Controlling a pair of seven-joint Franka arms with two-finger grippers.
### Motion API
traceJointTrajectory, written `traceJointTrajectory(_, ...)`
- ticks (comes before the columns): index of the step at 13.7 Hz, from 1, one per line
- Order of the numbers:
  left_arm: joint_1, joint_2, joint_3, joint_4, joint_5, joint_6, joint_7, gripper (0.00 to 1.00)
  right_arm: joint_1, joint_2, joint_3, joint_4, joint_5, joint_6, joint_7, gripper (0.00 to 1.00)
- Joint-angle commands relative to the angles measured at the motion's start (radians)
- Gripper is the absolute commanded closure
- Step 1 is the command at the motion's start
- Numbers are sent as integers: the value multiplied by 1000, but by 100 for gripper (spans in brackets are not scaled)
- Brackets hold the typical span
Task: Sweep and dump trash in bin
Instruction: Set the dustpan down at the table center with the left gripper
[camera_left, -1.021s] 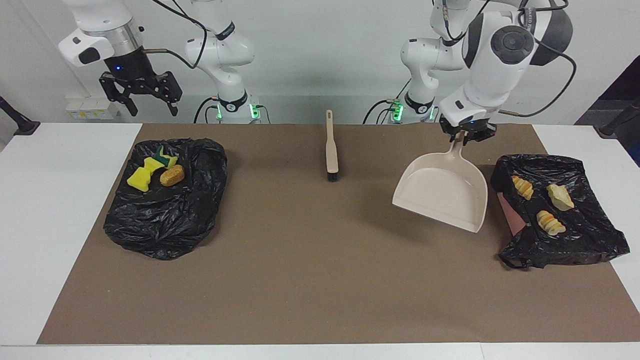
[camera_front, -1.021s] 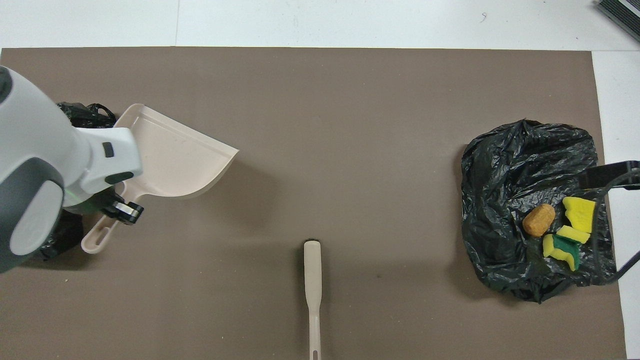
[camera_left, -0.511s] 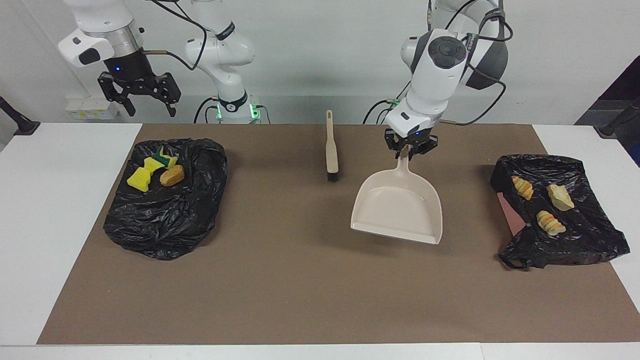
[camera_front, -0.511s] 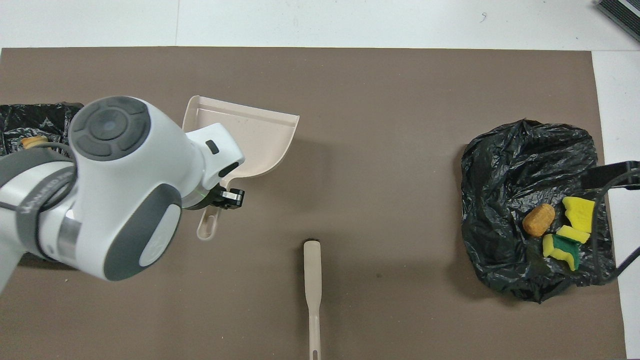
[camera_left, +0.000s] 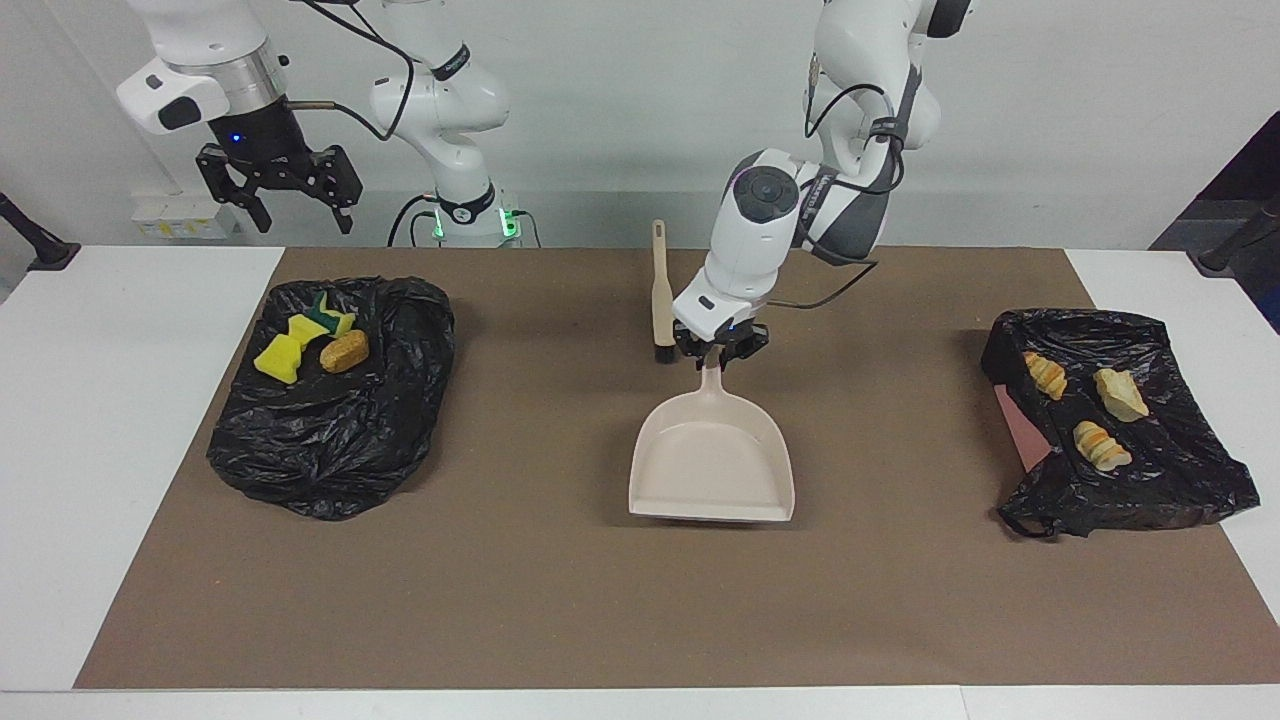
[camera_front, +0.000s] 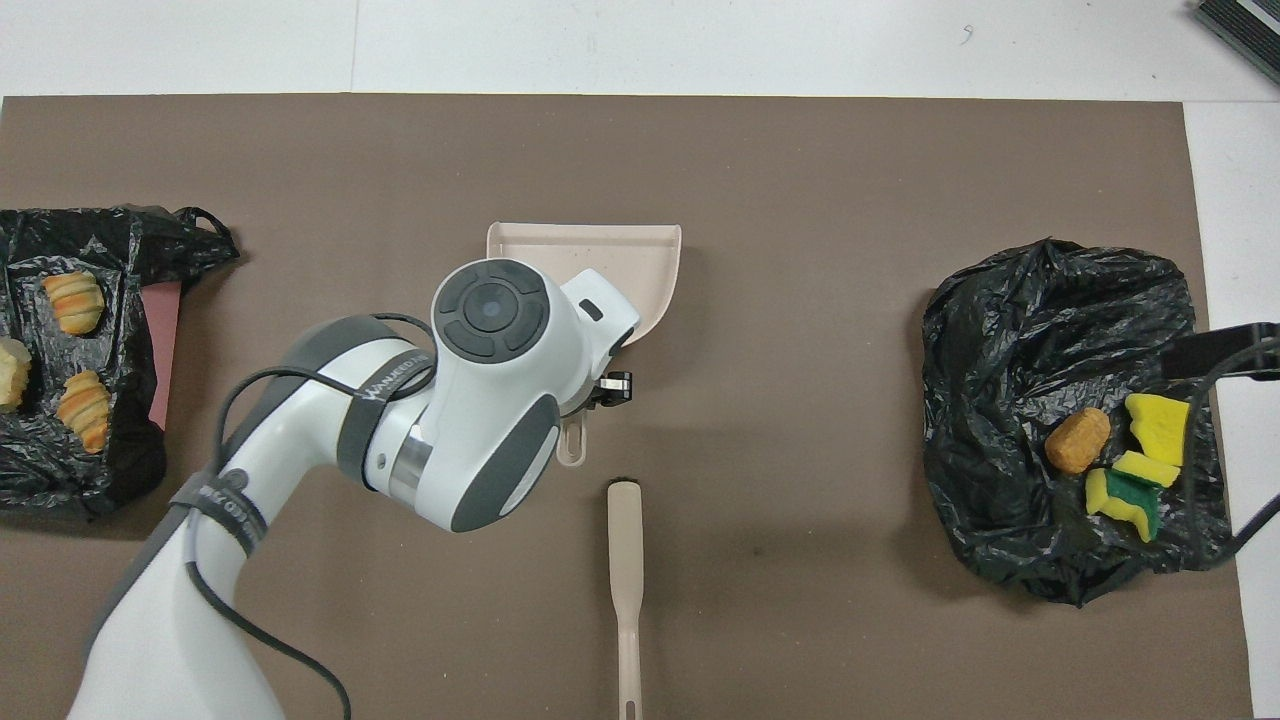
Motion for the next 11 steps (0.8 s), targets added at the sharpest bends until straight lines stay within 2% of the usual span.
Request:
traceJointTrajectory(1,-73,50,19,4,-13,80,-82,100,0,-15,0,-24,-13,13,-25,0)
traceJointTrajectory(2,-86,71,19,4,1,107,-129,100,0,-17,0,-24,-13,9,-25,0)
traceJointTrajectory(3,-86,75,19,4,4,105,-130,95,0,-17,0,-24,-13,9,-25,0)
traceJointTrajectory(4,-86,73,20,5,5,103,-153,77,0,-17,0,-24,-13,10,-23,0)
traceJointTrajectory(5,-83,58,25,4,7,94,-206,67,0,-17,0,-24,-13,12,-23,0)
traceJointTrajectory(6,-66,27,25,4,8,65,-217,1,0,-17,0,-24,-13,10,-23,0)
traceJointTrajectory(9,-9,-28,31,27,19,-27,-181,0,0,-17,0,-24,-13,9,-25,0)
traceJointTrajectory(11,47,-69,31,40,25,-85,-54,0,0,-17,0,-24,-13,9,-25,0)
